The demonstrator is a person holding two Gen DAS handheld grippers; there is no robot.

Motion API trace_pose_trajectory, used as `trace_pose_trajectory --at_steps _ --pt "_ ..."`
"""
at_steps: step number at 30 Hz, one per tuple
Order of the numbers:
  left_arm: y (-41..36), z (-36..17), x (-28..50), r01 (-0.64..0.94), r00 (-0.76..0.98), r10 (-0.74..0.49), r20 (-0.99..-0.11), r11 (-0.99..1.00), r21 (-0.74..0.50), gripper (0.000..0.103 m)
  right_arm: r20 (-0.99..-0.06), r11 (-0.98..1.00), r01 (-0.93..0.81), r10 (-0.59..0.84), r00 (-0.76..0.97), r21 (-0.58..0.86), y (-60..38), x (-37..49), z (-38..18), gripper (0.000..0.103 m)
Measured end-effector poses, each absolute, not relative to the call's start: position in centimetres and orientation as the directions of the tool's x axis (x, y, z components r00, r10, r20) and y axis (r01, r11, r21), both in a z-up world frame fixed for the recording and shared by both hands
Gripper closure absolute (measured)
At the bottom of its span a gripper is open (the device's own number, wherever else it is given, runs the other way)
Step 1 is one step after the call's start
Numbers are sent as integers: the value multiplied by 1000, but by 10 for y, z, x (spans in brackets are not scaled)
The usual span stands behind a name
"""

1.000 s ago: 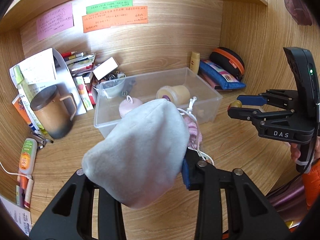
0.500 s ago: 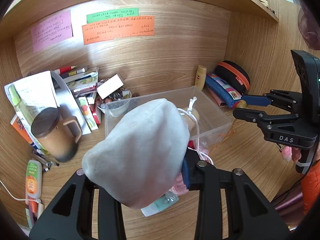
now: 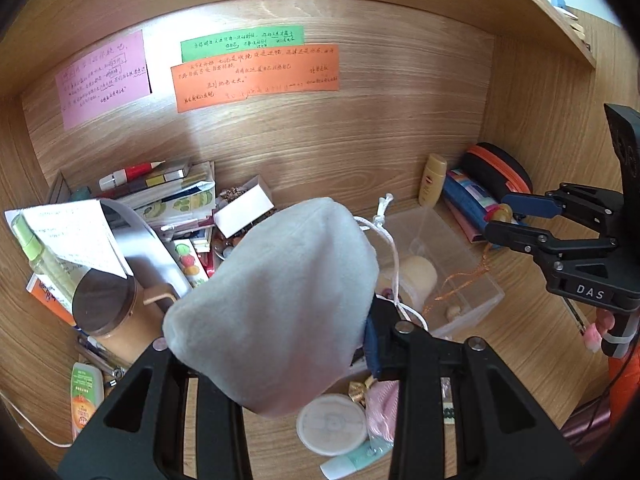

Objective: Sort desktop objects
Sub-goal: 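Carry the white pouch with the left tool while the right tool carries the gourd beads over the box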

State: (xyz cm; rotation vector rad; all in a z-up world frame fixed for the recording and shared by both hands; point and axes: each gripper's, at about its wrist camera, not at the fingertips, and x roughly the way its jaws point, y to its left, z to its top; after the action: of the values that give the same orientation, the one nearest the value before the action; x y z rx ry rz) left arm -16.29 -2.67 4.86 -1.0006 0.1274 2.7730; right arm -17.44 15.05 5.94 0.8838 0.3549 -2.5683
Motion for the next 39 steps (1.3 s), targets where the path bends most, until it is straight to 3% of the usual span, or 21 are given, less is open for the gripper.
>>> trace_pose_trajectory --at_steps 39 --pt "3 -25 -258 -301 -617 164 -770 -953 38 68 -787 -870 487 -250 -564 -73 114 -278 -28 63"
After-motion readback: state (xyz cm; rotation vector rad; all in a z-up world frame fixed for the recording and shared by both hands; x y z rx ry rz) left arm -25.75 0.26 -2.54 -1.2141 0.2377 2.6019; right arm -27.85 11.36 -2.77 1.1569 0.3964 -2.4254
